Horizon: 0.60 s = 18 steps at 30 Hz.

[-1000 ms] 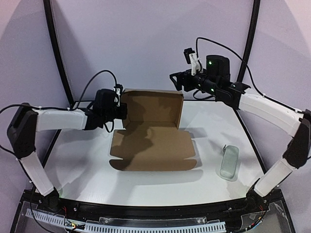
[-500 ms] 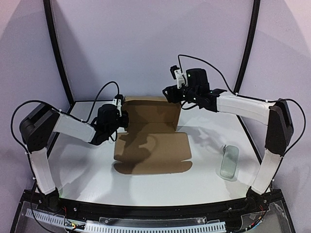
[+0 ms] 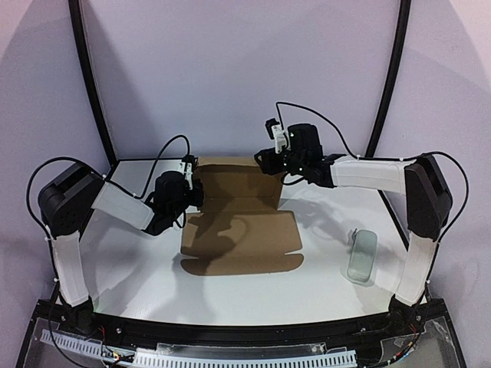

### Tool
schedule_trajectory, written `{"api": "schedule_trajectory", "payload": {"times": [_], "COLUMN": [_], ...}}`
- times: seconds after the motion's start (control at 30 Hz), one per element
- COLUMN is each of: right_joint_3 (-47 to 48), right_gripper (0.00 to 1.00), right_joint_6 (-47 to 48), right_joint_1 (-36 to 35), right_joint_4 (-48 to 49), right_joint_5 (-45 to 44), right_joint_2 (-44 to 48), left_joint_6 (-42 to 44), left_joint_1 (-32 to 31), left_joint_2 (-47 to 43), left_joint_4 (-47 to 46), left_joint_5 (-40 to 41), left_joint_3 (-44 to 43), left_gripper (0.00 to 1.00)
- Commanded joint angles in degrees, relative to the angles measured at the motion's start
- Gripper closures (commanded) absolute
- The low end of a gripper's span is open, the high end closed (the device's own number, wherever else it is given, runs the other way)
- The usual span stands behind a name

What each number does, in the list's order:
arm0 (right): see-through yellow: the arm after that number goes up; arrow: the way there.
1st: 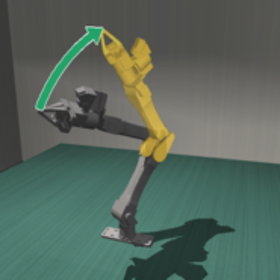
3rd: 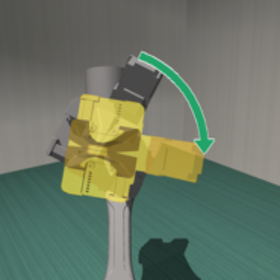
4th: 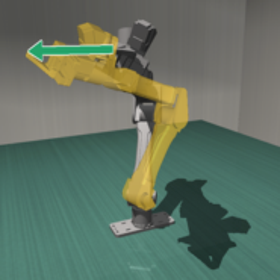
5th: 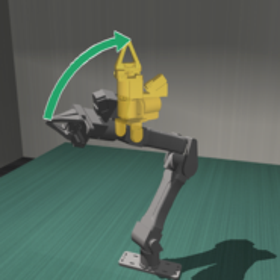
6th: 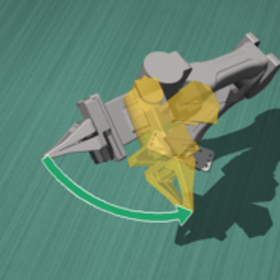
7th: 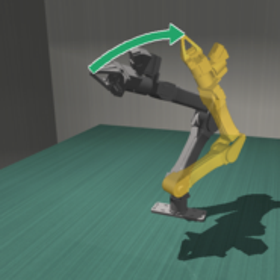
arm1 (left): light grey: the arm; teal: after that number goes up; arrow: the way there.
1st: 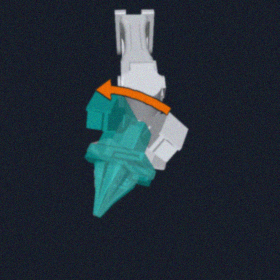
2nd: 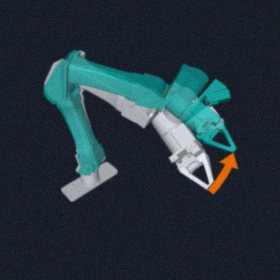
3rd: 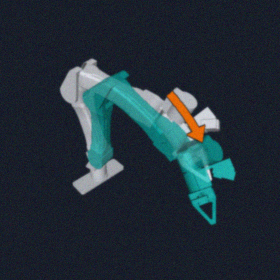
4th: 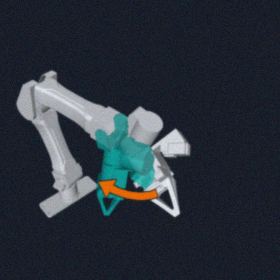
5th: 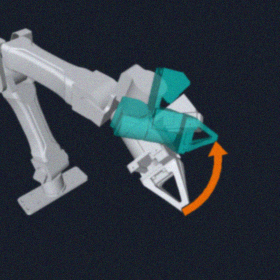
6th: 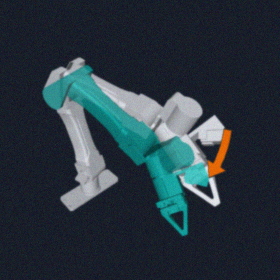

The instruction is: Fold the paper box

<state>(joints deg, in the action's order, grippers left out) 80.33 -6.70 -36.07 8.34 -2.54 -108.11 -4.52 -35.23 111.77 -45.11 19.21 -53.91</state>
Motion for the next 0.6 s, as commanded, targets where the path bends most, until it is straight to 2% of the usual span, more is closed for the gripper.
{"api": "schedule_trajectory", "payload": {"times": [0.0, 0.13, 0.33, 0.57], "right_joint_3": [-2.7, -4.4, -4.8, -2.9], "right_gripper": [0.42, 0.42, 0.42, 0.46], "right_joint_6": [-2.9, -4.1, -2.9, 1.3], "right_joint_1": [1.2, 1.5, 1.2, -1.0], "right_joint_4": [0.8, 2.2, 2.4, -3.7], "right_joint_5": [1.7, 2.3, 9.5, 3.9], "right_joint_2": [-2.4, -2.8, -4.1, -6.3], "left_joint_6": [-0.1, -2.4, -6.2, -8.0], "left_joint_1": [0.2, 0.2, 0.2, 0.1], "left_joint_2": [-0.8, -1.7, -2.3, -1.7], "left_joint_4": [-1.8, 3.2, 5.5, 9.1], "left_joint_5": [-1.6, -2.1, -2.6, -1.7], "left_joint_3": [-0.2, -1.2, -1.3, -3.5], "left_gripper": [0.99, 0.99, 0.98, 0.89]}}
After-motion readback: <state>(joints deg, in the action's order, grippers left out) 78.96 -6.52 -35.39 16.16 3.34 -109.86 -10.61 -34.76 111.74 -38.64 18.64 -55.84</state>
